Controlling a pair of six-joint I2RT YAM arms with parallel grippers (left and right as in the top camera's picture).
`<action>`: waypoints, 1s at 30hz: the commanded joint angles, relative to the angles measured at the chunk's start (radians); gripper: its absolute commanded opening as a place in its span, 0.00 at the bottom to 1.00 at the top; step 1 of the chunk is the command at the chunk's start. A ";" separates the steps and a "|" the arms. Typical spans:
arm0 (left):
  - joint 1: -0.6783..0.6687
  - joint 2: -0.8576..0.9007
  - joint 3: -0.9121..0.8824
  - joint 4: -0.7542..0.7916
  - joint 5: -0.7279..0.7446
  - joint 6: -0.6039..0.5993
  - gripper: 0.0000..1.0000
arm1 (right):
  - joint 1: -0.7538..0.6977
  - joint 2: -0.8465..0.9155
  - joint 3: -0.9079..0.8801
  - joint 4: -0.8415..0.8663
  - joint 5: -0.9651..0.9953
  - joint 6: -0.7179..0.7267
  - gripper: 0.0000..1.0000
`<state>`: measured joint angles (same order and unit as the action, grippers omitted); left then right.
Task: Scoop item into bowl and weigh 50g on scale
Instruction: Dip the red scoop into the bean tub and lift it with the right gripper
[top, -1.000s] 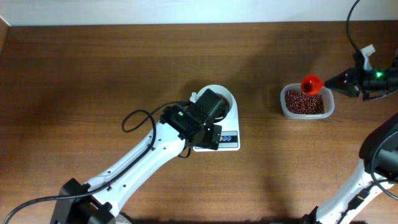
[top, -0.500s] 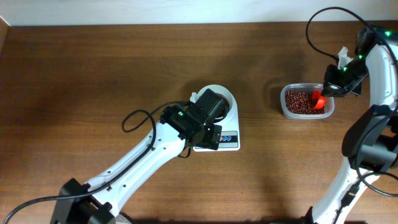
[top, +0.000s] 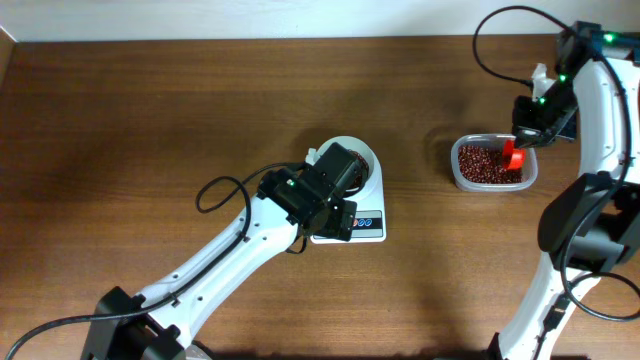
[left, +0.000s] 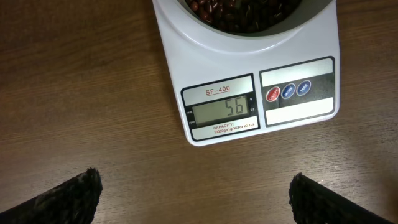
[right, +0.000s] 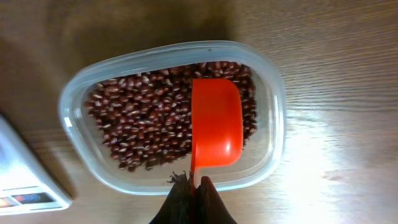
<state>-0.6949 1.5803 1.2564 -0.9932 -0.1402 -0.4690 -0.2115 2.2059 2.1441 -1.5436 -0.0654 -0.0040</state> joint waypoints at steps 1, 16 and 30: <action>-0.003 -0.005 -0.009 0.002 -0.018 -0.005 0.99 | 0.057 0.003 0.022 -0.002 0.177 0.043 0.04; -0.003 -0.005 -0.009 0.001 -0.018 -0.005 0.99 | 0.167 0.003 0.040 -0.013 0.363 0.087 0.04; -0.003 -0.005 -0.009 0.001 -0.018 -0.005 0.99 | 0.188 0.003 0.251 -0.155 -0.401 -0.306 0.04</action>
<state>-0.6949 1.5799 1.2560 -0.9932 -0.1440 -0.4690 -0.0547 2.2082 2.3772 -1.6932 -0.2981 -0.2226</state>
